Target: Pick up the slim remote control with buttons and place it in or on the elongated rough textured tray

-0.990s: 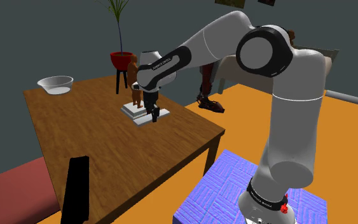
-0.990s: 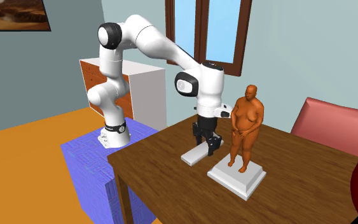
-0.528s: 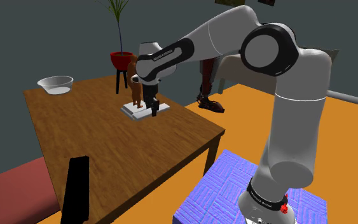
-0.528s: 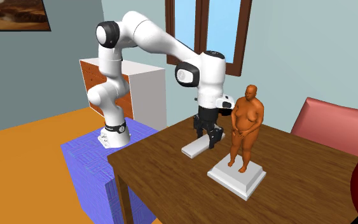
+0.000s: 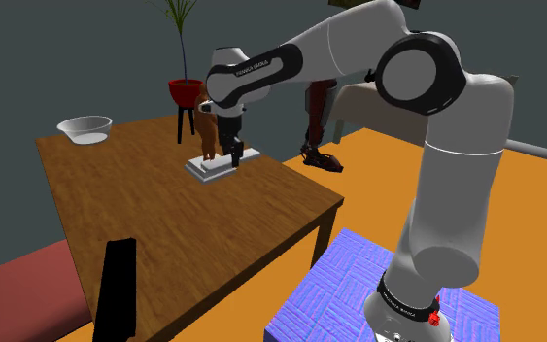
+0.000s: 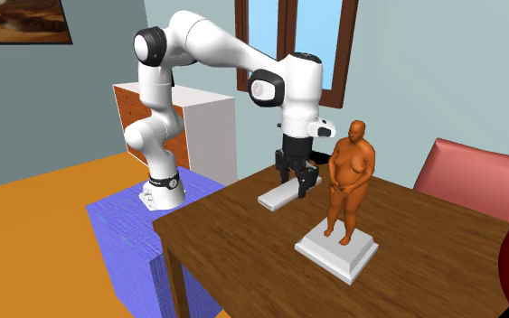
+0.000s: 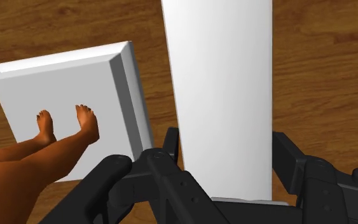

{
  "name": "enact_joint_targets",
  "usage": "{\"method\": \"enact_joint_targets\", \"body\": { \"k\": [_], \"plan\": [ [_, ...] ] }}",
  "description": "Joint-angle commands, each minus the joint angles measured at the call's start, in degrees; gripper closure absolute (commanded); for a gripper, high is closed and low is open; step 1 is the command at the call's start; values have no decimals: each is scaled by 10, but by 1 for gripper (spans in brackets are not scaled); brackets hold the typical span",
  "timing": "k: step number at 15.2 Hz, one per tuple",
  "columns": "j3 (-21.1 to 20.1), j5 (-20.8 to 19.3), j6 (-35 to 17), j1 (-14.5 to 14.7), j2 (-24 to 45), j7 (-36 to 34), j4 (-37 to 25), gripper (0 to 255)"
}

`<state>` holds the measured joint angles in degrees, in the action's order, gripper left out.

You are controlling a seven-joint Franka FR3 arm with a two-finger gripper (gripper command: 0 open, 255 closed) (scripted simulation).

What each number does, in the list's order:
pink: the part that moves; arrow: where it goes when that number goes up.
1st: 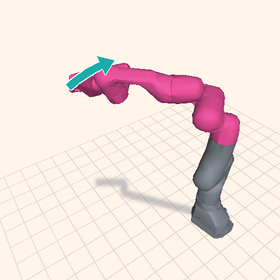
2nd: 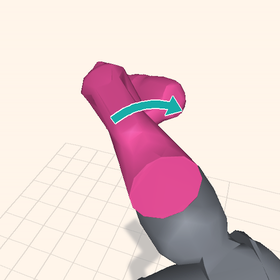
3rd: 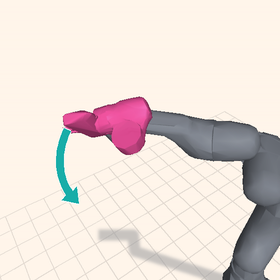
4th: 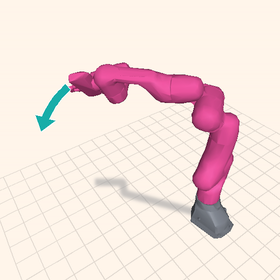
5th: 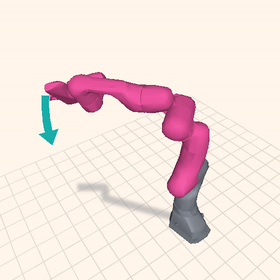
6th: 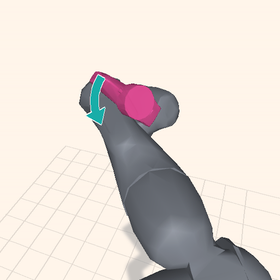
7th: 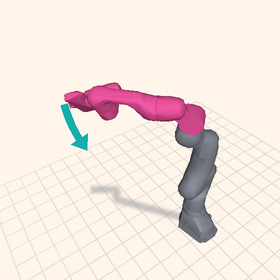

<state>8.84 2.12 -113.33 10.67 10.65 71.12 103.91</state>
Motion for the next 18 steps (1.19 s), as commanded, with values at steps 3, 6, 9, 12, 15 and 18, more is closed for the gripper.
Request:
{"method": "enact_joint_targets", "body": {
  "k": [3, 6, 9, 12, 15, 18],
  "plan": [
    [-5, -2, 14, 8, -10, -14, -5, 255],
    [-21, -6, 10, 31, -22, -53, 11, 255],
    [-37, -8, 7, 53, -29, -93, 20, 255],
    [-54, -10, 6, 75, -32, -133, 24, 255],
    [-71, -12, 7, 97, -30, -172, 21, 255],
    [-87, -14, 8, 119, -23, -211, 12, 255]
  ]
}}
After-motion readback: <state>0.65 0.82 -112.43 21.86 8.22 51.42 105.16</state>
